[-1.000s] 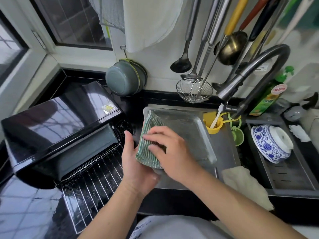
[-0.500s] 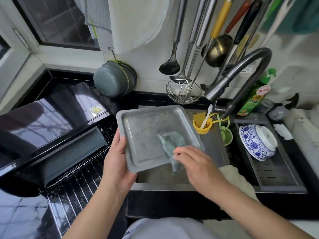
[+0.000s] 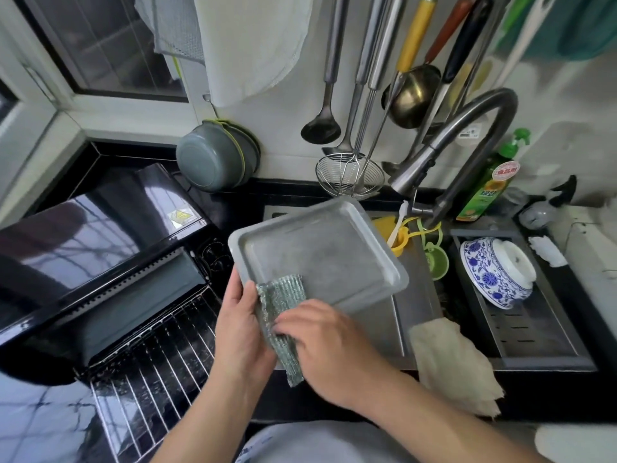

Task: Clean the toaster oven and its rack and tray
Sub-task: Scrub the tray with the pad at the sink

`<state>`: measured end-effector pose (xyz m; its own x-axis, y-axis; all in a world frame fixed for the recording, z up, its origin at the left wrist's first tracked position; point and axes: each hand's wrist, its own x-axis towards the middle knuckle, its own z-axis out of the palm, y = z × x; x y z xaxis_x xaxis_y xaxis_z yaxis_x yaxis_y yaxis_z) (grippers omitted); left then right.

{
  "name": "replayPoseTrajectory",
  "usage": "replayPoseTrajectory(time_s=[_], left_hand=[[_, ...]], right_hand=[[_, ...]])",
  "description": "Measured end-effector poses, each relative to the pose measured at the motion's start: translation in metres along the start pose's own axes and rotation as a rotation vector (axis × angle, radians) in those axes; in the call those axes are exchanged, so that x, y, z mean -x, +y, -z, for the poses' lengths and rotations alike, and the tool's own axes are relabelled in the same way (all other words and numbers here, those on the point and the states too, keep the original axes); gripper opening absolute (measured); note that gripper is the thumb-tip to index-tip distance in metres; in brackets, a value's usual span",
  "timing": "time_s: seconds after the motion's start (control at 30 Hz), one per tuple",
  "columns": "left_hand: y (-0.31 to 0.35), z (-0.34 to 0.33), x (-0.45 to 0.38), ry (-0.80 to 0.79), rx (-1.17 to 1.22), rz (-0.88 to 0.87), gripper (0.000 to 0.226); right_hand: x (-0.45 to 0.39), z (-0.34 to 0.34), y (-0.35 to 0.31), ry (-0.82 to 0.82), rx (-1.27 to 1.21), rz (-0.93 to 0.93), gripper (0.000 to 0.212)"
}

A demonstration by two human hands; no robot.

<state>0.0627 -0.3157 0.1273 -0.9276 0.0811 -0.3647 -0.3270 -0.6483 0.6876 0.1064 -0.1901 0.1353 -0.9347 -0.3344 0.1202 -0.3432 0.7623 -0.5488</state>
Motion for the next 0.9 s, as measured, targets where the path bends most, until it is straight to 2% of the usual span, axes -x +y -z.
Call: replayPoseTrajectory(time_s=[0.07, 0.13, 0.23, 0.37, 0.43, 0.53, 0.6, 0.73, 0.83, 0.9], left_hand=[[0.005, 0.004, 0.002, -0.009, -0.008, -0.033, 0.040], [0.014, 0.011, 0.003, 0.001, -0.046, -0.073, 0.040], [0.020, 0.020, 0.002, -0.003, -0.090, -0.052, 0.040], [0.022, 0.022, 0.001, -0.052, -0.164, -0.001, 0.041], [0.024, 0.022, 0.003, -0.089, -0.212, 0.040, 0.042], [0.023, 0.021, 0.008, -0.139, -0.217, 0.091, 0.046], [0.025, 0.018, 0.008, -0.141, -0.212, 0.055, 0.048], [0.029, 0.021, 0.004, -0.092, -0.174, -0.010, 0.045], [0.034, 0.031, 0.002, -0.107, -0.171, 0.021, 0.045], [0.036, 0.033, 0.002, -0.160, -0.211, 0.073, 0.046]], right_hand=[[-0.001, 0.013, 0.014, 0.028, 0.044, -0.066, 0.042], [0.003, 0.031, 0.040, 0.026, 0.218, -0.218, 0.039], [0.002, 0.047, 0.070, 0.033, 0.347, -0.353, 0.032], [-0.013, 0.042, 0.081, 0.269, 0.433, -0.382, 0.033], [-0.026, 0.049, 0.091, 0.384, 0.388, -0.462, 0.038], [-0.056, 0.071, 0.112, 0.503, 0.122, -0.618, 0.039], [-0.070, 0.081, 0.118, 0.512, 0.027, -0.633, 0.031], [-0.050, 0.068, 0.099, 0.493, 0.086, -0.603, 0.023], [-0.026, 0.053, 0.091, 0.445, 0.021, -0.662, 0.016], [-0.032, 0.060, 0.099, 0.517, -0.011, -0.679, 0.012]])
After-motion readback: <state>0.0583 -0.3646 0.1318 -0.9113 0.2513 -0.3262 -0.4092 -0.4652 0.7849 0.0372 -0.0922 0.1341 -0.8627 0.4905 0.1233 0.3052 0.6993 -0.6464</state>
